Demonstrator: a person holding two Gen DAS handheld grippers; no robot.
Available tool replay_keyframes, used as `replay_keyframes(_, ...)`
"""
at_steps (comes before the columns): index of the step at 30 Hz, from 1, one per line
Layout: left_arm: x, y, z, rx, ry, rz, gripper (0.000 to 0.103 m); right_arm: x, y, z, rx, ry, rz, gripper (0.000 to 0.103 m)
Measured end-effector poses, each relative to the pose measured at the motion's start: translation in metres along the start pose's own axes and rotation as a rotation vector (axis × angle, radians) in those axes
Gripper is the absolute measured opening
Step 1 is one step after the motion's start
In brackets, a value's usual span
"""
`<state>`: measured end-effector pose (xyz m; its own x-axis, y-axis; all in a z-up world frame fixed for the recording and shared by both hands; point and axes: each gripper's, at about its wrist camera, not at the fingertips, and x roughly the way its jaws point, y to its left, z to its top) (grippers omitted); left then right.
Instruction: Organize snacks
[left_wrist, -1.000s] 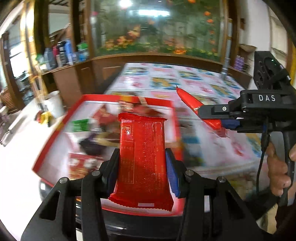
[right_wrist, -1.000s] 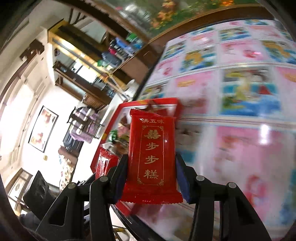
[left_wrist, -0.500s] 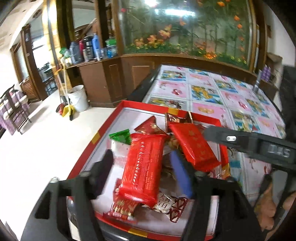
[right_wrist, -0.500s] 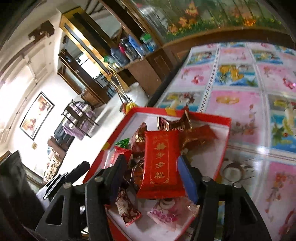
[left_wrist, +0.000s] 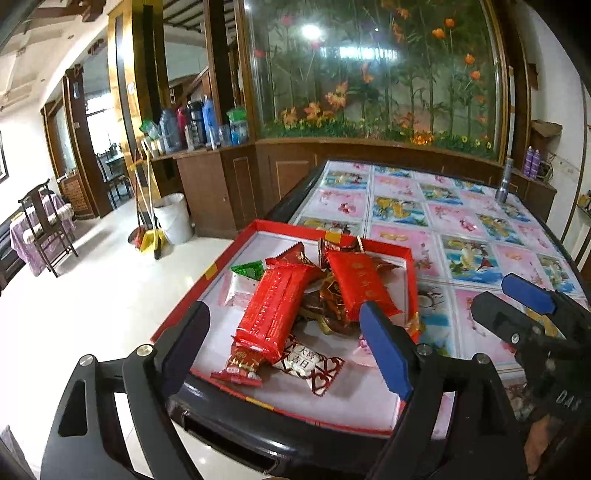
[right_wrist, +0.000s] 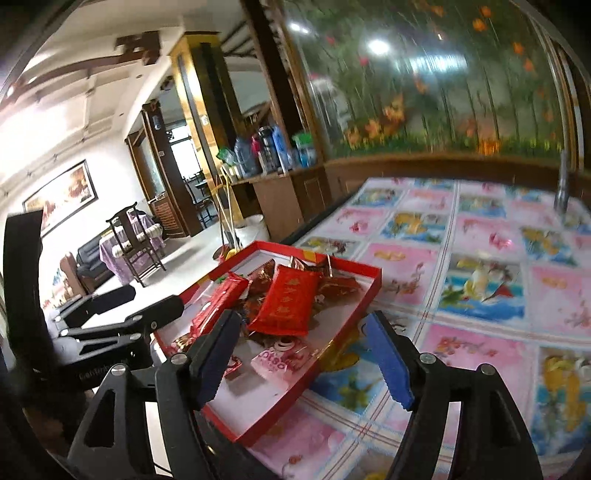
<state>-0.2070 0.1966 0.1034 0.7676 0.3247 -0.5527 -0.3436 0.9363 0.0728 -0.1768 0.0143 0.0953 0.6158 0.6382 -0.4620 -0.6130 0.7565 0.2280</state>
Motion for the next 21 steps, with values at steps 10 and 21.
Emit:
replay_keyframes(10, -0.058, 0.009, -0.017, -0.005, -0.077, 0.013, 0.088, -0.071, 0.026, -0.011, 0.024, -0.159, -0.02, 0.082)
replay_keyframes(21, -0.089, 0.018, -0.034, -0.024, -0.146, 0.061, 0.103, -0.126, 0.044, -0.031, -0.001, -0.234, -0.04, 0.089)
